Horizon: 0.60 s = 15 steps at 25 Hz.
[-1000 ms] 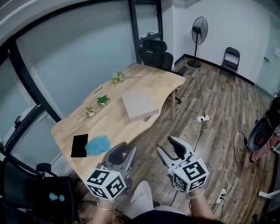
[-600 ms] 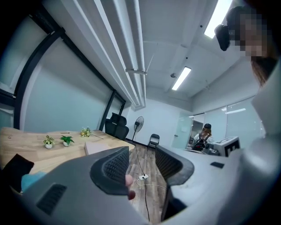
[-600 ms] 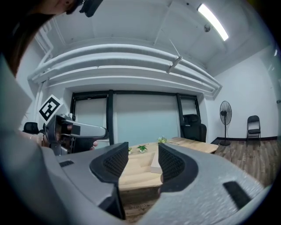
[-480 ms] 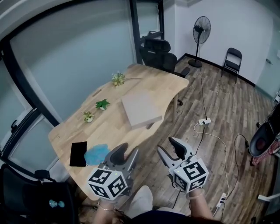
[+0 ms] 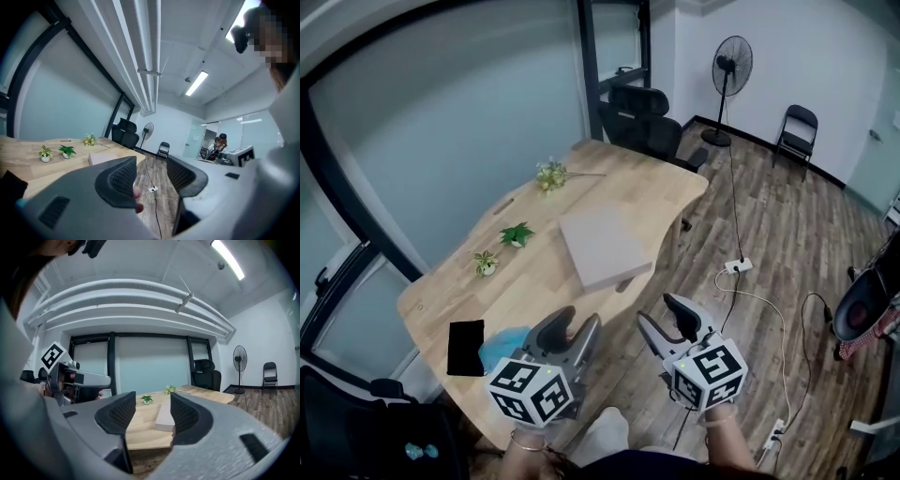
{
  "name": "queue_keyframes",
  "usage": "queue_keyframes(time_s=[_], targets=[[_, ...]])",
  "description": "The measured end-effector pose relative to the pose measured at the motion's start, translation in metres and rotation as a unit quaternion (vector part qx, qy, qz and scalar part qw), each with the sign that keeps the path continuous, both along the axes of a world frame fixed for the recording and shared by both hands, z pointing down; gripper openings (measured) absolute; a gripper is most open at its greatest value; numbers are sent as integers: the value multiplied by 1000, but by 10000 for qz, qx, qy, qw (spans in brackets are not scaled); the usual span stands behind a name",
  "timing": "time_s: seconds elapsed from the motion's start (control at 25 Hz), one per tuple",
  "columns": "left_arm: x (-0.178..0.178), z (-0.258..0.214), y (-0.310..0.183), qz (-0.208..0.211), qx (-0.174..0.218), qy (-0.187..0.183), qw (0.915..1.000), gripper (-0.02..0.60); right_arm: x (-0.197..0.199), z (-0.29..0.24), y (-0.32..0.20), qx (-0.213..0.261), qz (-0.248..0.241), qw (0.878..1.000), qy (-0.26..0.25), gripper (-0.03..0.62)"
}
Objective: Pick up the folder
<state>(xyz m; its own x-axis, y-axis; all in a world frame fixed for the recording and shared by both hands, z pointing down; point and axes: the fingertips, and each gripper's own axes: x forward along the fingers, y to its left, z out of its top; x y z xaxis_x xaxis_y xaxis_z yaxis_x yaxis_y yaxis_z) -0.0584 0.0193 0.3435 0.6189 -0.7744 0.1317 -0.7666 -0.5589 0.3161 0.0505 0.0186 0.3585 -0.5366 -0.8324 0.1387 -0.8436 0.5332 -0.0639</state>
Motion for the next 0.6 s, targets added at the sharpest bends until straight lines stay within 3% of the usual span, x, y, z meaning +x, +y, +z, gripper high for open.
queue_keyframes(time_s=[0.6], targets=[[-20,15,-67,216,-209,-2,9995,207,-18,4,-67,-100,221,9996,143,207]])
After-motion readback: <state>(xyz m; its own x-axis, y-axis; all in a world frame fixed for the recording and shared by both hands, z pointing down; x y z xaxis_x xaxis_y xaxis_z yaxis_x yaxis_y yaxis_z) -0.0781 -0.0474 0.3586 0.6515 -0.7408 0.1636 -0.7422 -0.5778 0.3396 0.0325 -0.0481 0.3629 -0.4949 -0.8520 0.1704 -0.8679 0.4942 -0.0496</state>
